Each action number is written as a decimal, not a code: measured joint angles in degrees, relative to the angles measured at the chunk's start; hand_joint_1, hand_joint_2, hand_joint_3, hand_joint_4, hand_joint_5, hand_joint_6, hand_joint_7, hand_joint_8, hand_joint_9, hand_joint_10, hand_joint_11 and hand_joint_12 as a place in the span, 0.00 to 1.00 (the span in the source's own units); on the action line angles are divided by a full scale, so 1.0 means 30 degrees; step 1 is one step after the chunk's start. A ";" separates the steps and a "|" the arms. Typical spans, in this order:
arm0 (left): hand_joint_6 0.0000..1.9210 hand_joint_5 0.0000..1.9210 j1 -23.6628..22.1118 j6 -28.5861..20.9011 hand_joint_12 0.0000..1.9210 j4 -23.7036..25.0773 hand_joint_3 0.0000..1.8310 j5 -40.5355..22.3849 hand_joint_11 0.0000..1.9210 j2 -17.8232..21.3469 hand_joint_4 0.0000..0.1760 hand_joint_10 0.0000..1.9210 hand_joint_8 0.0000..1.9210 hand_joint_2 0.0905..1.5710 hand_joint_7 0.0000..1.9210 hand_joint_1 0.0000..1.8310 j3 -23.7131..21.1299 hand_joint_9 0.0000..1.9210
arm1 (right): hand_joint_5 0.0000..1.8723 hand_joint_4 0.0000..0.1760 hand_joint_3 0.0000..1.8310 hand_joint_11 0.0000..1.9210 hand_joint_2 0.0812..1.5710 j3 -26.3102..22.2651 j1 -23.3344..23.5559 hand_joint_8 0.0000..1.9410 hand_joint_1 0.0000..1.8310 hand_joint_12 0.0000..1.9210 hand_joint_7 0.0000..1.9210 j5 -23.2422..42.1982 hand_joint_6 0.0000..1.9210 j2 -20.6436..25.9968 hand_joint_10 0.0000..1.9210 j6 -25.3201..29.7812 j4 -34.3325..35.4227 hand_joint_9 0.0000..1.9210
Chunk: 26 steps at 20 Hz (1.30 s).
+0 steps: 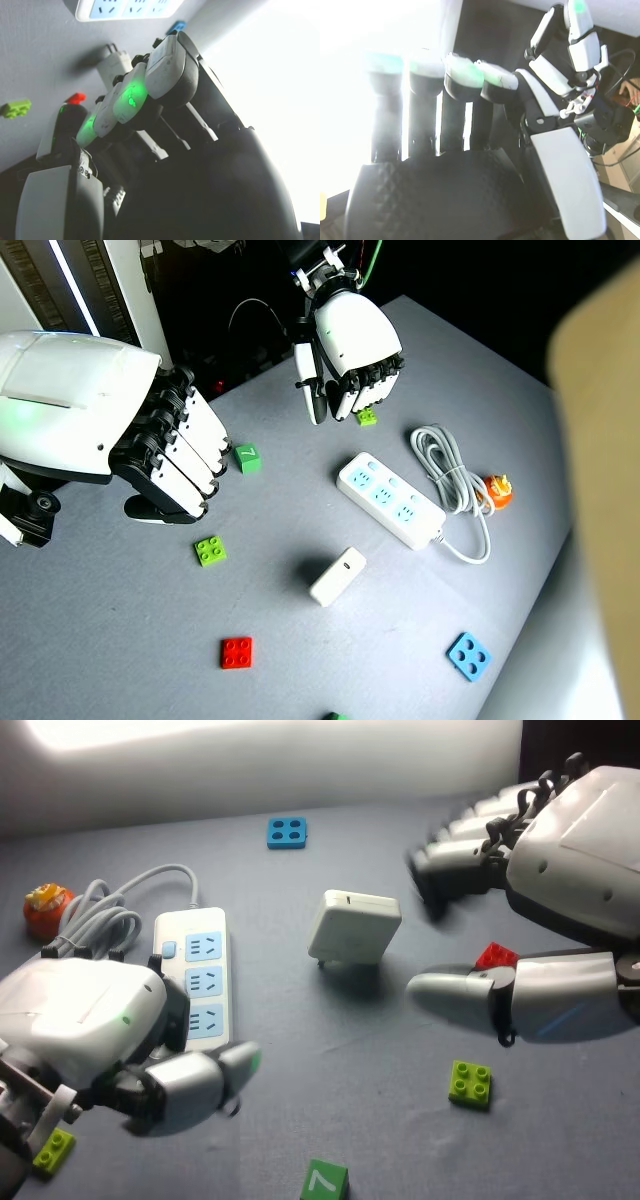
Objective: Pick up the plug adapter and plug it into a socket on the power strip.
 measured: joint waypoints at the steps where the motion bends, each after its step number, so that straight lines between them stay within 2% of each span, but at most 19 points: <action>1: 0.00 0.00 -0.0007 0.0007 0.00 0.0073 0.01 0.0073 0.00 -0.0051 0.00 0.00 0.00 0.78 0.00 0.00 0.0000 0.00 | 0.05 0.00 0.01 0.00 0.69 -0.0015 0.0000 0.00 0.00 0.01 0.03 0.0080 0.00 -0.0015 0.00 -0.0007 -0.0036 0.01; 3: 0.00 0.00 0.0000 0.0066 0.00 0.0408 0.01 0.0066 0.00 -0.0066 0.00 0.00 0.00 0.78 0.00 0.00 0.0007 0.00 | 0.05 0.00 0.01 0.00 0.69 -0.0007 -0.0066 0.00 0.00 0.00 0.03 0.0146 0.00 -0.0007 0.00 -0.0007 -0.0066 0.01; 6: 0.00 0.00 0.0138 0.0066 0.00 -0.0350 0.00 0.0678 0.00 -0.0066 0.00 0.00 0.00 0.77 0.00 0.00 0.0007 0.00 | 0.06 0.00 0.01 0.01 0.70 -0.0007 -0.0233 0.00 0.00 0.01 0.04 0.0029 0.00 -0.0007 0.00 -0.0131 0.0146 0.02; 7: 0.00 0.00 0.0160 0.0066 0.00 -0.0517 0.00 0.0896 0.00 -0.0066 0.00 0.00 0.00 0.76 0.00 0.00 0.0007 0.00 | 0.06 0.00 0.01 0.01 0.69 -0.0015 -0.0233 0.00 0.00 0.01 0.04 -0.0015 0.00 -0.0029 0.00 -0.0787 0.0801 0.02; 12: 0.00 0.00 0.0248 0.1144 0.00 -0.1574 0.00 0.3038 0.00 -0.0284 0.00 0.00 0.00 0.77 0.00 0.00 0.0648 0.00 | 0.05 0.00 0.00 0.02 0.67 0.1399 0.0342 0.01 0.00 0.02 0.05 -0.0809 0.01 -0.1195 0.01 -0.4481 0.7614 0.03; 13: 0.00 0.00 0.0248 0.1231 0.00 -0.1843 0.01 0.3366 0.00 -0.0342 0.00 0.00 0.00 0.77 0.00 0.00 0.0838 0.00 | 0.04 0.00 0.00 0.02 0.64 0.1763 0.0321 0.00 0.04 0.02 0.03 -0.0838 0.00 -0.1406 0.00 -0.4823 0.8189 0.02; 14: 0.00 0.00 0.0248 0.1275 0.00 -0.2040 0.00 0.3555 0.00 -0.0452 0.00 0.00 0.00 0.77 0.00 0.00 0.1020 0.00 | 0.03 0.00 0.00 0.00 0.62 0.2091 0.0313 0.00 0.09 0.07 0.03 -0.0882 0.00 -0.1610 0.00 -0.4932 0.8684 0.02; 15: 0.00 0.00 0.0248 0.1275 0.00 -0.2251 0.00 0.3781 0.00 -0.0627 0.00 0.00 0.00 0.77 0.00 0.00 0.1304 0.00 | 0.02 0.00 0.00 0.00 0.60 0.2528 0.0321 0.00 0.17 0.07 0.02 -0.0925 0.00 -0.1916 0.00 -0.4976 0.9245 0.01; 16: 0.00 0.00 0.0168 0.1326 0.00 -0.2849 0.00 0.4182 0.00 -0.0882 0.00 0.00 0.00 0.77 0.00 0.00 0.1661 0.00 | 0.00 0.00 0.00 0.00 0.59 0.3111 0.0262 0.00 0.32 0.07 0.00 -0.1013 0.00 -0.2339 0.00 -0.5049 0.9559 0.00; 18: 0.00 0.00 -0.0022 0.1938 0.00 -0.3621 0.00 0.4568 0.00 -0.0918 0.00 0.00 0.00 0.77 0.00 0.00 0.1821 0.00 | 0.00 0.00 0.00 0.00 0.58 0.3359 0.0262 0.00 0.50 0.04 0.00 -0.1158 0.00 -0.2579 0.00 -0.5034 0.9602 0.00; 19: 0.00 0.00 -0.0044 0.2149 0.00 -0.3767 0.00 0.4677 0.00 -0.0940 0.00 0.00 0.00 0.77 0.00 0.00 0.1923 0.00 | 0.00 0.00 0.00 0.00 0.58 0.3439 0.0262 0.00 0.50 0.04 0.00 -0.1246 0.00 -0.2630 0.00 -0.5042 0.9639 0.00; 20: 0.00 0.00 -0.0248 0.2506 0.00 -0.4408 0.00 0.4801 0.00 -0.1129 0.00 0.00 0.00 0.77 0.00 0.00 0.2178 0.00 | 0.00 0.00 0.00 0.00 0.58 0.3701 0.0350 0.00 0.58 0.00 0.00 -0.1581 0.00 -0.2769 0.00 -0.5034 1.0142 0.00; 23: 0.00 0.00 -0.0284 0.2579 0.00 -0.4925 0.00 0.4903 0.00 -0.1355 0.00 0.00 0.00 0.77 0.00 0.00 0.2412 0.00 | 0.00 0.00 0.00 0.00 0.57 0.4721 0.1027 0.00 0.63 0.00 0.00 -0.2244 0.00 -0.3300 0.00 -0.5158 1.1373 0.00; 26: 0.00 0.00 -0.0284 0.2586 0.00 -0.4983 0.00 0.4969 0.00 -0.1566 0.00 0.00 0.00 0.77 0.00 0.00 0.2586 0.00 | 0.00 0.00 0.00 0.01 0.57 0.6091 0.1399 0.00 0.71 0.00 0.00 -0.2419 0.00 -0.4386 0.00 -0.6084 1.4600 0.00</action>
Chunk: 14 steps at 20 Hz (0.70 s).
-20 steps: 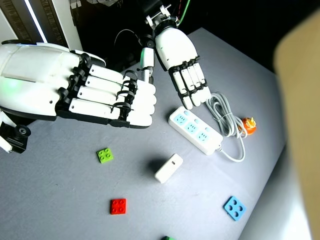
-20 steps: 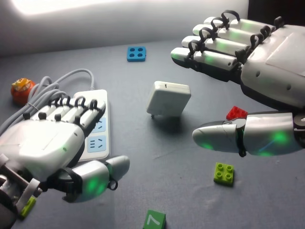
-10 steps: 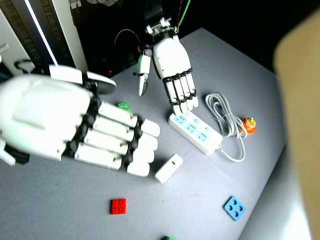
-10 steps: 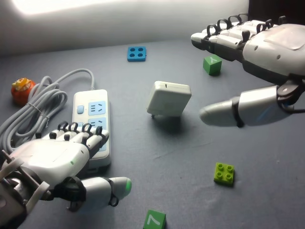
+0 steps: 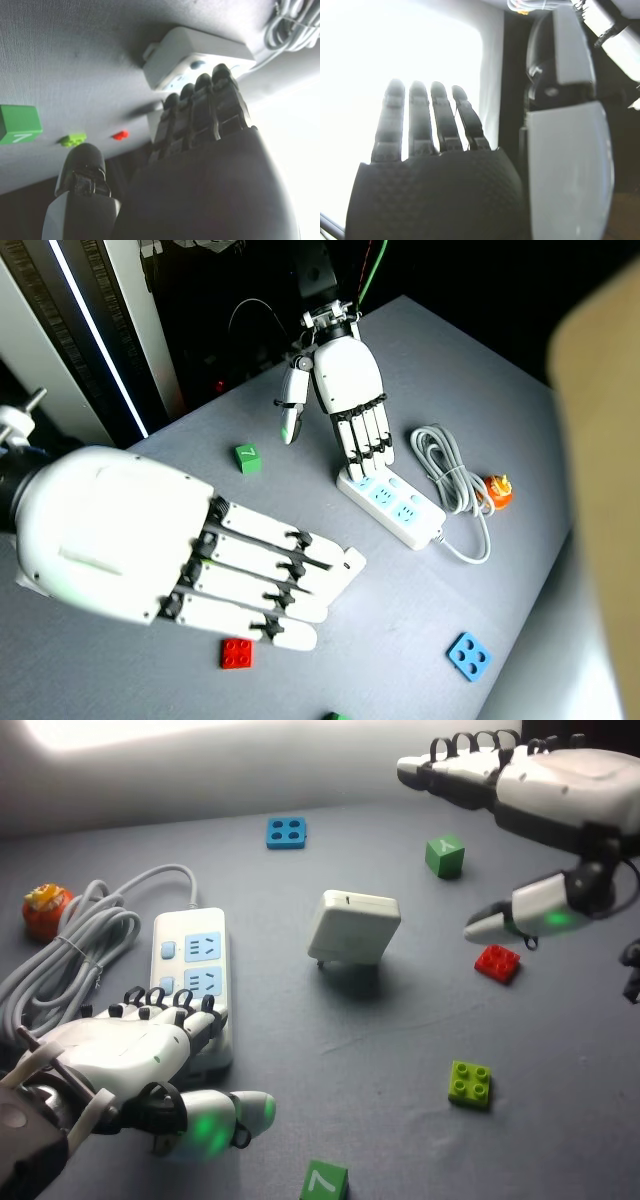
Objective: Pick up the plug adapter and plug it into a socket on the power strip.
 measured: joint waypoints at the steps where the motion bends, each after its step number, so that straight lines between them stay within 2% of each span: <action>1: 0.00 0.00 0.0000 -0.0007 0.00 -0.0015 0.00 0.0044 0.00 -0.0073 0.00 0.00 0.00 0.77 0.00 0.00 0.0102 0.00 | 0.00 0.00 0.00 0.01 0.57 0.0393 -0.0007 0.00 0.71 0.00 0.00 -0.0226 0.00 -0.0277 0.00 -0.0372 0.1195 0.00; 3: 0.00 0.00 0.0007 0.0000 0.00 -0.0321 0.00 -0.0036 0.00 -0.0168 0.00 0.00 0.00 0.77 0.00 0.00 0.0160 0.00 | 0.00 0.00 0.00 0.01 0.58 0.1341 -0.0007 0.00 0.71 0.00 0.00 -0.0787 0.00 -0.0984 0.00 -0.1115 0.3308 0.00; 4: 0.00 0.00 0.0007 0.0000 0.00 -0.0386 0.00 -0.0029 0.00 -0.0168 0.00 0.00 0.00 0.77 0.00 0.00 0.0160 0.00 | 0.04 0.00 0.00 0.00 0.60 0.1902 -0.0007 0.00 0.70 0.10 0.02 -0.0918 0.01 -0.1413 0.00 -0.1581 0.4269 0.01; 6: 0.00 0.00 0.0066 -0.0131 0.00 -0.0488 0.00 -0.0044 0.00 -0.0175 0.00 0.00 0.00 0.77 0.00 0.00 0.0160 0.00 | 0.06 0.00 0.00 0.00 0.59 0.2936 -0.0007 0.00 0.72 0.25 0.04 -0.1464 0.01 -0.2106 0.01 -0.2251 0.5625 0.05; 8: 0.00 0.00 0.0138 -0.0503 0.00 -0.0459 0.00 -0.0131 0.00 -0.0248 0.00 0.00 0.00 0.77 0.00 0.00 0.0160 0.00 | 0.07 0.00 0.00 0.00 0.59 0.3614 -0.0007 0.00 0.70 0.32 0.06 -0.1836 0.00 -0.2652 0.01 -0.2557 0.6025 0.06; 9: 0.00 0.00 0.0211 -0.0736 0.00 -0.0350 0.00 -0.0168 0.00 -0.0248 0.00 0.00 0.00 0.77 0.00 0.00 0.0160 0.00 | 0.08 0.00 0.00 0.00 0.60 0.3912 -0.0007 0.01 0.69 0.33 0.07 -0.1967 0.00 -0.2943 0.01 -0.2594 0.6135 0.08; 12: 0.00 0.00 0.0284 -0.0925 0.00 -0.0335 0.00 -0.0197 0.00 -0.0262 0.00 0.00 0.00 0.77 0.00 0.00 0.0153 0.00 | 0.08 0.00 0.00 0.00 0.61 0.4838 -0.0168 0.00 0.68 0.33 0.07 -0.2113 0.00 -0.3774 0.00 -0.3912 0.8546 0.07; 14: 0.00 0.00 0.0284 -0.0976 0.00 -0.0335 0.00 -0.0219 0.00 -0.0262 0.00 0.00 0.00 0.77 0.00 0.00 0.0153 0.00 | 0.07 0.00 0.00 0.00 0.63 0.5049 -0.0423 0.00 0.67 0.30 0.06 -0.1741 0.00 -0.4167 0.00 -0.4626 0.8859 0.06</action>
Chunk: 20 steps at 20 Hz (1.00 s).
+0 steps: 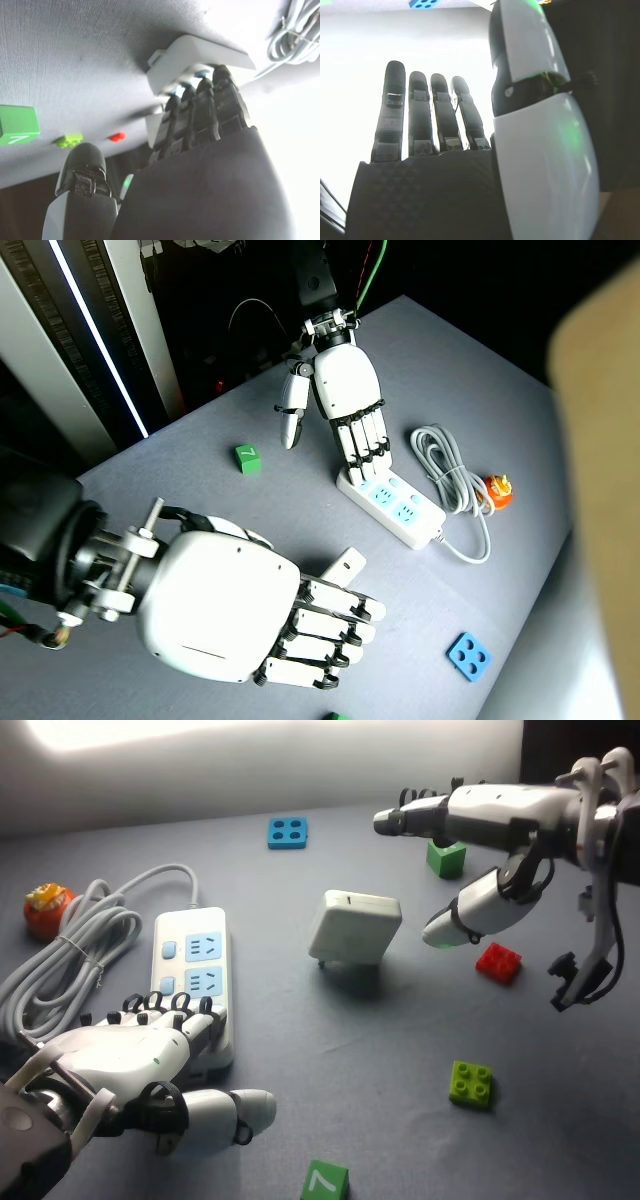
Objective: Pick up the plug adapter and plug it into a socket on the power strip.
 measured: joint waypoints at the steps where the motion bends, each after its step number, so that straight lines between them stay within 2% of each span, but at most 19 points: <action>1: 0.00 0.00 0.0000 -0.0007 0.00 -0.0007 0.00 0.0000 0.00 0.0000 0.00 0.00 0.00 0.78 0.00 0.00 0.0007 0.00 | 0.09 0.00 0.00 0.00 0.62 0.0175 -0.0022 0.00 0.67 0.30 0.06 0.0051 0.00 -0.0248 0.00 -0.0109 0.0044 0.07; 4: 0.00 0.00 0.0000 -0.0029 0.00 0.0000 0.00 0.0029 0.00 0.0000 0.00 0.00 0.00 0.77 0.00 0.00 0.0007 0.00 | 0.10 0.00 0.00 0.00 0.62 0.0554 -0.0022 0.00 0.68 0.33 0.08 0.0525 0.01 -0.0838 0.00 -0.0350 0.0044 0.08; 5: 0.00 0.00 0.0204 0.0036 0.00 0.0058 0.00 0.0219 0.00 0.0000 0.00 0.00 0.00 0.77 0.00 0.00 0.0007 0.00 | 0.10 0.00 0.00 0.00 0.62 0.1195 -0.0095 0.00 0.68 0.33 0.08 0.0699 0.00 -0.1778 0.01 -0.0874 0.0102 0.08; 13: 0.00 0.00 0.0219 0.0255 0.00 0.0066 0.00 0.0342 0.00 0.0000 0.00 0.00 0.00 0.77 0.00 0.00 0.0000 0.00 | 0.13 0.00 0.00 0.00 0.62 0.2783 -0.0095 0.01 0.67 0.40 0.11 0.0867 0.01 -0.3861 0.01 -0.1275 0.0109 0.10; 20: 0.00 0.00 0.0226 0.0262 0.00 0.0066 0.00 0.0408 0.00 0.0000 0.00 0.00 0.00 0.77 0.00 0.00 0.0000 0.00 | 0.18 0.00 0.00 0.00 0.62 0.3701 -0.0590 0.01 0.67 0.48 0.16 0.0736 0.01 -0.4750 0.01 -0.1690 0.0102 0.15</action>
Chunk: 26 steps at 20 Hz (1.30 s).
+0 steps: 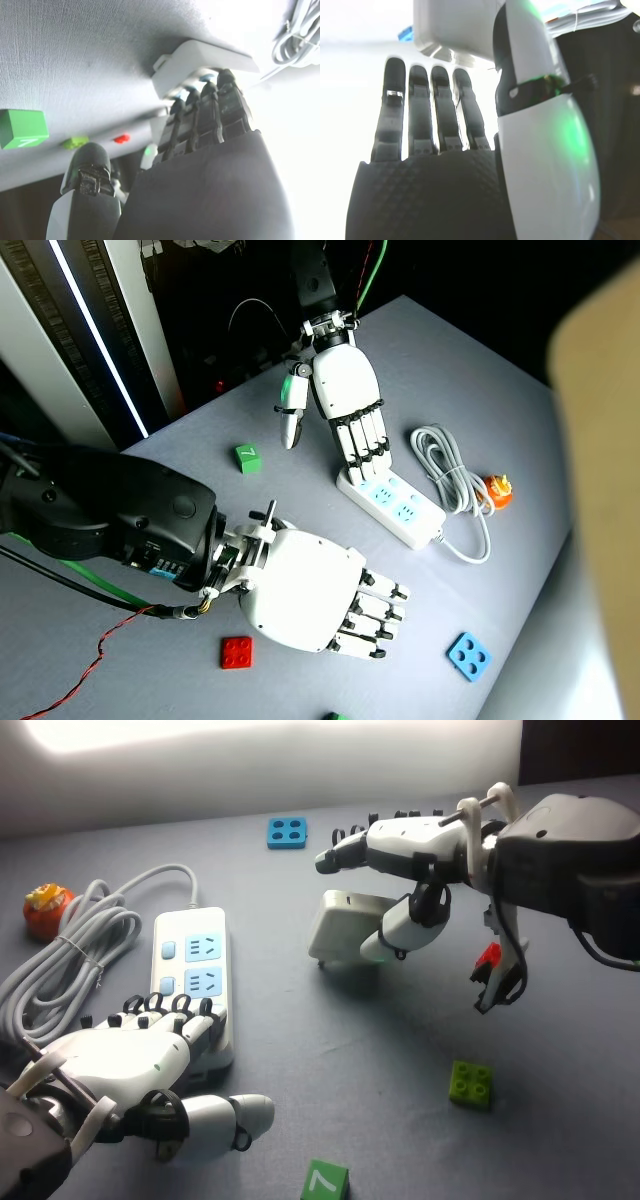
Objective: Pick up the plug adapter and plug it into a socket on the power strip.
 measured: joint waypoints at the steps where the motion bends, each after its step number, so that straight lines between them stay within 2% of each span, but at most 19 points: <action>1: 0.00 0.00 0.0000 0.0000 0.00 -0.0007 0.00 0.0007 0.00 0.0000 0.00 0.00 0.00 0.77 0.00 0.00 0.0000 0.00 | 0.19 0.00 0.00 0.00 0.63 0.0153 -0.0066 0.01 0.67 0.48 0.17 -0.0007 0.01 -0.0189 0.01 -0.0058 -0.0007 0.15; 16: 0.00 0.00 -0.0007 -0.0007 0.00 0.0000 0.00 0.0066 0.00 0.0000 0.00 0.00 0.00 0.78 0.00 0.00 0.0000 0.00 | 0.26 0.00 0.00 0.00 0.62 0.1217 -0.0474 0.01 0.67 0.62 0.27 -0.0095 0.00 -0.1107 0.02 -0.0044 0.0000 0.24; 26: 0.00 0.00 -0.0007 -0.0022 0.00 0.0000 0.00 0.0080 0.00 0.0000 0.00 0.00 0.00 0.77 0.00 0.00 0.0000 0.00 | 0.27 0.00 0.00 0.00 0.62 0.1617 -0.0474 0.00 0.66 0.64 0.28 -0.0102 0.00 -0.1566 0.01 -0.0036 0.0000 0.25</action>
